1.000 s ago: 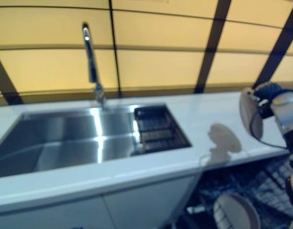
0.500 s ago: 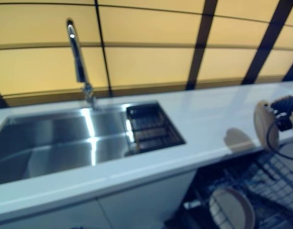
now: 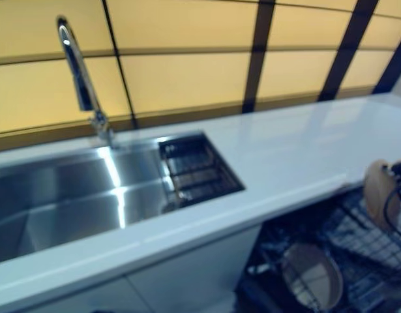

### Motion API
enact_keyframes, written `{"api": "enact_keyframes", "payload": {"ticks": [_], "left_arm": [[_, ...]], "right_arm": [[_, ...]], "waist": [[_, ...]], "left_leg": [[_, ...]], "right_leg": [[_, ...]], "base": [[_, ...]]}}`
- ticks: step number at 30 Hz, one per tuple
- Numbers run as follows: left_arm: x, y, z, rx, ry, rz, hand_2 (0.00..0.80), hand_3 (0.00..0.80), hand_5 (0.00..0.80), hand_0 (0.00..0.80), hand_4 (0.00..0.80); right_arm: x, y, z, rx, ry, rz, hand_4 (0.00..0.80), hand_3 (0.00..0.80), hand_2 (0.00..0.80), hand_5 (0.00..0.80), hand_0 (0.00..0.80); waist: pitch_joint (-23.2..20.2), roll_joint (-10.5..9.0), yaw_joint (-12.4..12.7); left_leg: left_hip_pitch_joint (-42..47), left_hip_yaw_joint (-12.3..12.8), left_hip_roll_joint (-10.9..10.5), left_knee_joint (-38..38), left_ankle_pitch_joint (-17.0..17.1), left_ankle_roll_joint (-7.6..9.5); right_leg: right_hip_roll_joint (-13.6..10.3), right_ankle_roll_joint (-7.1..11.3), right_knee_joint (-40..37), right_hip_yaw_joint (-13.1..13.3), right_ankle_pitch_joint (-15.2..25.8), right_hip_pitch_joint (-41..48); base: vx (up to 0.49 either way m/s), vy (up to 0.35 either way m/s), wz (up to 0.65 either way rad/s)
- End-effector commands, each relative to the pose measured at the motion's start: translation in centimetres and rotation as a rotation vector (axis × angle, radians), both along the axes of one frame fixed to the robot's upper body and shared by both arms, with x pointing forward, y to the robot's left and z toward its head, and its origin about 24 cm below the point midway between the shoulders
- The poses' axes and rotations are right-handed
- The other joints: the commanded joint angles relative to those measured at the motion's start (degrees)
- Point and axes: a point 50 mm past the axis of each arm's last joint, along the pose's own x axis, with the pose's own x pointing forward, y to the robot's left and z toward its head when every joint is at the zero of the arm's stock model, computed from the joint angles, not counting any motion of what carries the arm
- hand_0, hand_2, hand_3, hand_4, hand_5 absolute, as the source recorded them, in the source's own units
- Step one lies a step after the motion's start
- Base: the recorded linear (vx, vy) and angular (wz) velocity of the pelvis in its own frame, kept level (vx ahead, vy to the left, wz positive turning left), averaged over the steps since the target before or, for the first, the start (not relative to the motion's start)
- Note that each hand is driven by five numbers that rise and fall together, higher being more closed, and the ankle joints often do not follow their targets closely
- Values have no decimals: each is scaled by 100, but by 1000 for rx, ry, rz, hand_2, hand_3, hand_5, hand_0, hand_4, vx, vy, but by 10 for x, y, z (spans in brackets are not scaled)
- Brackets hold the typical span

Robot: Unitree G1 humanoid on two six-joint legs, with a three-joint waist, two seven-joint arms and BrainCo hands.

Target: Take plates into dishwasher

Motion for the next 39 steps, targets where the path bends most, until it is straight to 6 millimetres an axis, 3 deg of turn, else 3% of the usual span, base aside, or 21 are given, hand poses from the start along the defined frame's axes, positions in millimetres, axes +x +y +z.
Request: {"api": "enact_keyframes", "payload": {"ticks": [1, 11, 39], "left_arm": [[5, 32, 15, 103, -28, -7, 0, 0, 0, 0, 0], [13, 39, 22, 105, -40, -9, 0, 0, 0, 0, 0], [35, 43, 37, 80, -48, -9, 0, 0, 0, 0, 0]], "right_arm": [[-8, -6, 26, -114, -40, 16, 800, 800, 800, 800, 800], [-9, 2, -17, -47, 72, 94, 800, 800, 800, 800, 800], [5, 38, -74, 27, 200, 263, 800, 800, 800, 800, 800]], "waist": [[-105, -172, 62], [-47, -114, 24], [14, -2, 27]], "left_leg": [[-106, -241, 16, 14, -54, 171], [-127, -229, 6, 14, -50, 183], [-164, -235, -10, 14, -5, 167]], "right_leg": [[-81, 439, 112, -15, -380, 395], [-88, 440, 103, -26, -360, 364], [-135, 447, 79, -99, -361, 370]], "base": [[0, 0, 0], [0, -1, -1], [0, 0, 0]]}}
